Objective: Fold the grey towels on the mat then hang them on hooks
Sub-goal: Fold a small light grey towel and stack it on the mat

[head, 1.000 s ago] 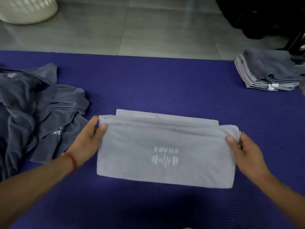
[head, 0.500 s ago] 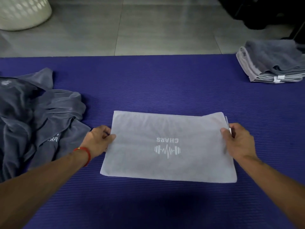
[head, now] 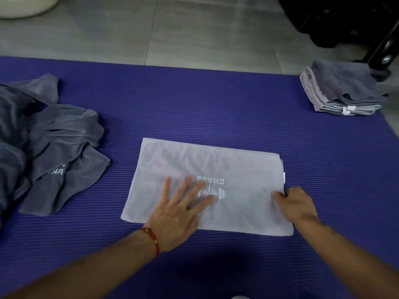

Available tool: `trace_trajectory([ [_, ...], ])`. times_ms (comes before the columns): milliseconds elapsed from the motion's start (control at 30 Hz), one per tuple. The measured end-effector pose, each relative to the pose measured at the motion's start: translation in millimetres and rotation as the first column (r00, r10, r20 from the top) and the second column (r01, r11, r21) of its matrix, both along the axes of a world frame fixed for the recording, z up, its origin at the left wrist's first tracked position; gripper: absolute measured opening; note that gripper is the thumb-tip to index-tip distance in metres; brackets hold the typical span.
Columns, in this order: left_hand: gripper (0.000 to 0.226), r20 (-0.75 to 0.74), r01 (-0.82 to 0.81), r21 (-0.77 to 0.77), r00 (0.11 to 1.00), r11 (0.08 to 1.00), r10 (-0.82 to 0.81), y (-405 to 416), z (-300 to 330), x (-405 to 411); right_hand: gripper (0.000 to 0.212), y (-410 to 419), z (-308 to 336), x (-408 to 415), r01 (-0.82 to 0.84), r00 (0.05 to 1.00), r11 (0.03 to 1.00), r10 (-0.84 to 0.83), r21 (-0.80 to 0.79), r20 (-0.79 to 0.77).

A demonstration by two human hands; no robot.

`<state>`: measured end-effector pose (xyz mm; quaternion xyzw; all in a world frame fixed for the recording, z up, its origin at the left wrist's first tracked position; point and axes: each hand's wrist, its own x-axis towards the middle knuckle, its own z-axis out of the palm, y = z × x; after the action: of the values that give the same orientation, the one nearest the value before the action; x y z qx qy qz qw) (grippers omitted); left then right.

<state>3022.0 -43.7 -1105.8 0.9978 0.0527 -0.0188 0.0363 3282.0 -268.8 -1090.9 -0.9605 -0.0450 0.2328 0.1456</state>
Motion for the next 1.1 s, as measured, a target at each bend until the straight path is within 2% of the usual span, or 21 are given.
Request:
trace_trajectory([
  [100, 0.062, -0.034, -0.038, -0.025, 0.999, 0.999, 0.037, -5.3, -7.7, 1.9, 0.033, 8.5, 6.6, 7.4, 0.127, 0.984, 0.989, -0.116, 0.077, -0.137],
  [200, 0.061, -0.031, -0.03, -0.062, 0.999, 0.998, 0.028, -0.4, -5.8, 0.3, 0.025, 12.2, 16.1, 7.7, 0.185, 0.963, 0.975, -0.154, 0.126, -0.221],
  [300, 0.06, -0.065, -0.016, -0.062, 0.998, 0.998, 0.012, 1.9, -1.8, 1.0, 0.028, 7.7, 20.0, 7.0, 0.106, 0.985, 0.991, -0.093, 0.083, -0.144],
  [333, 0.059, -0.086, -0.005, -0.055, 0.996, 0.998, 0.0, 2.4, -0.5, 1.3, 0.029, 7.0, 24.0, 5.5, 0.124, 0.983, 0.986, -0.106, 0.116, -0.149],
  [400, 0.059, -0.136, 0.006, -0.06, 0.991, 0.998, -0.015, 3.6, 3.1, 1.7, 0.026, 7.6, 38.0, 0.9, 0.218, 0.947, 0.938, -0.136, 0.27, -0.291],
  [467, 0.062, -0.183, -0.023, -0.102, 0.983, 0.995, 0.004, 4.6, 9.6, 5.6, 0.025, 7.9, 56.2, -0.4, 0.29, 0.887, 0.894, -0.118, 0.341, -0.446],
  [500, 0.065, -0.184, -0.051, -0.144, 0.983, 0.988, 0.024, 3.2, 15.8, 9.0, 0.025, 7.6, 66.2, -0.5, 0.291, 0.865, 0.888, -0.085, 0.356, -0.495],
  [567, 0.071, -0.13, -0.108, -0.289, 0.989, 0.951, 0.073, -2.8, 29.7, 17.7, 0.022, 9.3, 83.2, 1.6, 0.209, 0.871, 0.898, 0.009, 0.388, -0.49],
  [633, 0.076, -0.061, -0.145, -0.458, 0.989, 0.877, 0.131, -10.9, 49.9, 29.5, 0.015, 20.0, 99.9, -1.5, 0.053, 0.912, 0.914, 0.119, 0.402, -0.392],
  [700, 0.071, -0.045, -0.188, -0.646, 0.977, 0.74, 0.209, -17.7, 75.3, 45.3, 0.009, 41.1, 116.9, -14.7, -0.063, 0.924, 0.896, 0.219, 0.44, -0.313],
  [733, 0.064, -0.089, -0.245, -0.758, 0.957, 0.604, 0.277, -19.3, 87.1, 53.8, 0.006, 55.5, 122.8, -24.5, -0.105, 0.918, 0.877, 0.267, 0.47, -0.293],
  [767, 0.054, -0.165, -0.307, -0.867, 0.92, 0.392, 0.355, -19.7, 101.8, 61.3, 0.005, 71.5, 128.7, -36.9, -0.157, 0.908, 0.858, 0.321, 0.489, -0.271],
  [800, 0.043, -0.232, -0.316, -0.938, 0.877, 0.14, 0.421, -18.3, 113.3, 67.4, 0.005, 87.6, 130.6, -48.8, -0.227, 0.896, 0.836, 0.38, 0.499, -0.23],
  [833, 0.035, -0.274, -0.281, -0.958, 0.824, -0.063, 0.495, -14.4, 121.3, 71.6, 0.007, 104.4, 132.5, -62.0, -0.296, 0.885, 0.813, 0.431, 0.501, -0.177],
  [867, 0.031, -0.281, -0.232, -0.96, 0.775, -0.16, 0.565, -7.8, 125.9, 73.2, 0.008, 120.1, 132.7, -74.8, -0.345, 0.877, 0.788, 0.464, 0.511, -0.123],
  [933, 0.025, -0.249, -0.204, -0.968, 0.699, -0.147, 0.671, 11.7, 128.4, 68.7, 0.014, 145.9, 132.3, -96.9, -0.407, 0.849, 0.731, 0.523, 0.548, -0.067],
  [1033, 0.01, -0.24, -0.28, -0.957, 0.599, -0.081, 0.764, 45.7, 116.6, 48.2, 0.03, 165.2, 125.6, -119.8, -0.574, 0.697, 0.592, 0.716, 0.565, -0.043],
  [1100, 0.007, -0.236, -0.364, -0.931, 0.579, -0.012, 0.781, 68.3, 102.8, 30.0, 0.027, 163.6, 114.7, -126.2, -0.658, 0.621, 0.5, 0.783, 0.563, 0.03],
])
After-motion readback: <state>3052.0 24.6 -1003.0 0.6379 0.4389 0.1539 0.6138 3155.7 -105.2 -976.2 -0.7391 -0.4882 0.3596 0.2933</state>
